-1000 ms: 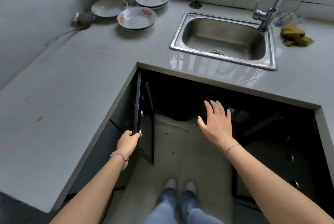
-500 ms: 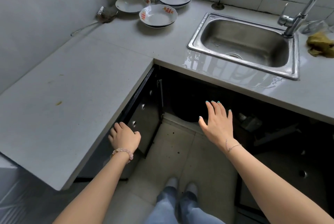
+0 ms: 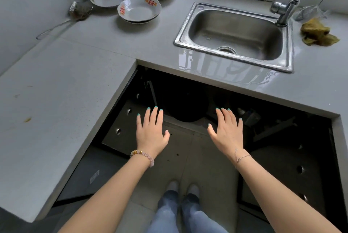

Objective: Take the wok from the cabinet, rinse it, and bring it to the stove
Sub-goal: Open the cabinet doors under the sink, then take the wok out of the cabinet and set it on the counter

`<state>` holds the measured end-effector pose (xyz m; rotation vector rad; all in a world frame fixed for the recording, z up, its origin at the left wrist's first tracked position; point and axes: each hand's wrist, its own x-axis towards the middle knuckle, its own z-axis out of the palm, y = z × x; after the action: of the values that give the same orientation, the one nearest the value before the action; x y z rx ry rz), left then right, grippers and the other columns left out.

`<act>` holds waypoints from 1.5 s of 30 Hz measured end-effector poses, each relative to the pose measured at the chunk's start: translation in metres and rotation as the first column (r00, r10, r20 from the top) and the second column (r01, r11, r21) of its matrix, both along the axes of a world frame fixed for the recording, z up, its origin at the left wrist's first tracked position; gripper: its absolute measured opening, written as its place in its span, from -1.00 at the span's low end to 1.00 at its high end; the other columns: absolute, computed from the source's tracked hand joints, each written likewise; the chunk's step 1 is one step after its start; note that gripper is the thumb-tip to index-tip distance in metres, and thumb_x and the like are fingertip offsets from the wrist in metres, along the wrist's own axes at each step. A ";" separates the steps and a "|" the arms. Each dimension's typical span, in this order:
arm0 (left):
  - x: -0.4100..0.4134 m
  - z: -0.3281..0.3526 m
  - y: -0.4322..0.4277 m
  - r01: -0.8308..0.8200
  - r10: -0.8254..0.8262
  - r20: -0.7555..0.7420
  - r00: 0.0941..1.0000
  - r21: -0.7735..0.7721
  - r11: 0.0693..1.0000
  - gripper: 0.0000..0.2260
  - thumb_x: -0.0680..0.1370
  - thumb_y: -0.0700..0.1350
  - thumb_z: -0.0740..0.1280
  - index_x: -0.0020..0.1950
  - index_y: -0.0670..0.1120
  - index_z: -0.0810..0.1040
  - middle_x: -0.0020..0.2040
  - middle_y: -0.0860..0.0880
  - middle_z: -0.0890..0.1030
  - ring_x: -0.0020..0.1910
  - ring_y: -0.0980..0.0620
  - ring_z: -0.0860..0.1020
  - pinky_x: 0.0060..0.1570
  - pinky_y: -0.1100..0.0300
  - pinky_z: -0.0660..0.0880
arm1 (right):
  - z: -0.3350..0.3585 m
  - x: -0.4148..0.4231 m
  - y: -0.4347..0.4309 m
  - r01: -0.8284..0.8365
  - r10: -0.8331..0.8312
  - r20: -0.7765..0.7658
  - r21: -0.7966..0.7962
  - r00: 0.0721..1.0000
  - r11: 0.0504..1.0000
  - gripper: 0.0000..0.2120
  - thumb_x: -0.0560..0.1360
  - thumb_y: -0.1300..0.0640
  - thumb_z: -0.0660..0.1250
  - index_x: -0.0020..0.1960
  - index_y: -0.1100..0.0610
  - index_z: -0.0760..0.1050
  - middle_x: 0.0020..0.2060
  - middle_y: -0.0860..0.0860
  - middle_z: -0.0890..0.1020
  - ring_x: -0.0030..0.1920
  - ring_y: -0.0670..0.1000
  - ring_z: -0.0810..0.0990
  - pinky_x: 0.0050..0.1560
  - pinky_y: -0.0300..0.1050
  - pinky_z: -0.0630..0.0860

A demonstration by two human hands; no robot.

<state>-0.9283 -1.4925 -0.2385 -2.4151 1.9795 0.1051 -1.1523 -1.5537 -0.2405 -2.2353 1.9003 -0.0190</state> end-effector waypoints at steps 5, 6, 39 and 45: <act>-0.026 -0.017 -0.033 0.108 -0.108 0.024 0.994 0.014 0.994 -0.36 0.49 0.15 0.18 0.50 -0.07 0.13 0.52 -0.06 0.19 0.50 -0.07 0.11 0.44 -0.13 -0.01 | -0.023 -0.025 -0.006 0.051 -0.051 -0.024 0.023 0.998 0.998 -0.39 0.53 -0.13 0.11 0.50 0.10 0.12 0.49 0.05 0.22 0.52 0.05 0.06 0.47 0.21 0.05; -0.032 -0.023 -0.040 0.124 -0.124 0.020 0.992 0.015 0.992 -0.36 0.49 0.16 0.17 0.51 -0.07 0.12 0.53 -0.06 0.18 0.51 -0.07 0.09 0.44 -0.13 -0.01 | -0.030 -0.029 -0.009 0.052 -0.051 -0.037 0.026 0.998 0.998 -0.39 0.53 -0.13 0.12 0.50 0.10 0.13 0.49 0.05 0.22 0.52 0.06 0.07 0.46 0.21 0.05; -0.135 -0.518 -0.142 0.431 -0.413 -0.179 0.893 0.075 0.899 -0.37 0.54 0.16 0.07 0.53 -0.06 -0.01 0.56 -0.05 0.01 0.53 -0.06 -0.06 0.46 -0.11 -0.19 | -0.529 -0.108 -0.114 0.179 -0.158 -0.206 0.089 0.966 0.980 -0.37 0.56 -0.09 0.09 0.53 0.12 -0.01 0.53 0.09 0.10 0.52 0.08 0.03 0.45 0.22 0.02; -0.131 -0.563 -0.160 0.437 -0.425 -0.161 0.891 0.053 0.898 -0.37 0.54 0.18 0.05 0.53 -0.05 -0.03 0.56 -0.05 0.00 0.53 -0.05 -0.07 0.46 -0.10 -0.20 | -0.572 -0.120 -0.155 0.188 -0.173 -0.174 0.074 0.969 0.979 -0.34 0.54 0.00 0.20 0.53 0.16 0.01 0.52 0.11 0.12 0.51 0.12 0.06 0.45 0.20 0.07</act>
<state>-1.0593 -1.6529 -0.8017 -1.9039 2.4636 0.3600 -1.2718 -1.7084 -0.8124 -2.0557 2.1406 0.2294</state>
